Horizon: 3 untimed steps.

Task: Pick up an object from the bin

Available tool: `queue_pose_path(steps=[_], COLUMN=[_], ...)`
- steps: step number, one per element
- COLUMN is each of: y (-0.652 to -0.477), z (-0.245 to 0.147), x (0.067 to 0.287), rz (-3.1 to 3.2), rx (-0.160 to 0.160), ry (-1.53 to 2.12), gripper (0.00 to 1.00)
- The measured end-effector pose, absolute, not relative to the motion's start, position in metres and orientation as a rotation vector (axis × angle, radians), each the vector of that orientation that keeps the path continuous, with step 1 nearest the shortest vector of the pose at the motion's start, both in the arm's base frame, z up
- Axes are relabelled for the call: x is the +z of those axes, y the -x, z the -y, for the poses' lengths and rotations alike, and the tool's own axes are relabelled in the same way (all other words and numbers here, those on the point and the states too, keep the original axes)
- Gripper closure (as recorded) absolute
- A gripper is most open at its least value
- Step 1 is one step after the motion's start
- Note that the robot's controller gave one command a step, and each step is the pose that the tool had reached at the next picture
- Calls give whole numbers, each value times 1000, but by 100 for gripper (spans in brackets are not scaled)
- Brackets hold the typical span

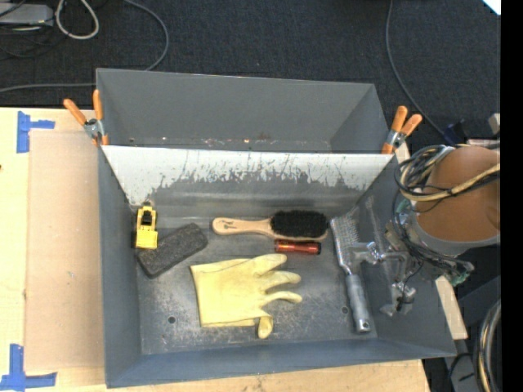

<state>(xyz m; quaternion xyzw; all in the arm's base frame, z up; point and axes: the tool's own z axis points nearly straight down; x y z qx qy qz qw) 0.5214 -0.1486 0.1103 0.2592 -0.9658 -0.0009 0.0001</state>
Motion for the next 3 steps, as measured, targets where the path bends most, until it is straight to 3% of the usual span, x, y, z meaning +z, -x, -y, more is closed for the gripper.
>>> queue_pose_path(steps=[1, 2, 3], y=[-550, -526, -542], z=[113, 121, 109], x=[101, 71, 68], rz=[2587, 2670, 2082], rx=[-18, -11, -24], ry=[-1782, -1668, -2354], gripper=[0, 0, 100])
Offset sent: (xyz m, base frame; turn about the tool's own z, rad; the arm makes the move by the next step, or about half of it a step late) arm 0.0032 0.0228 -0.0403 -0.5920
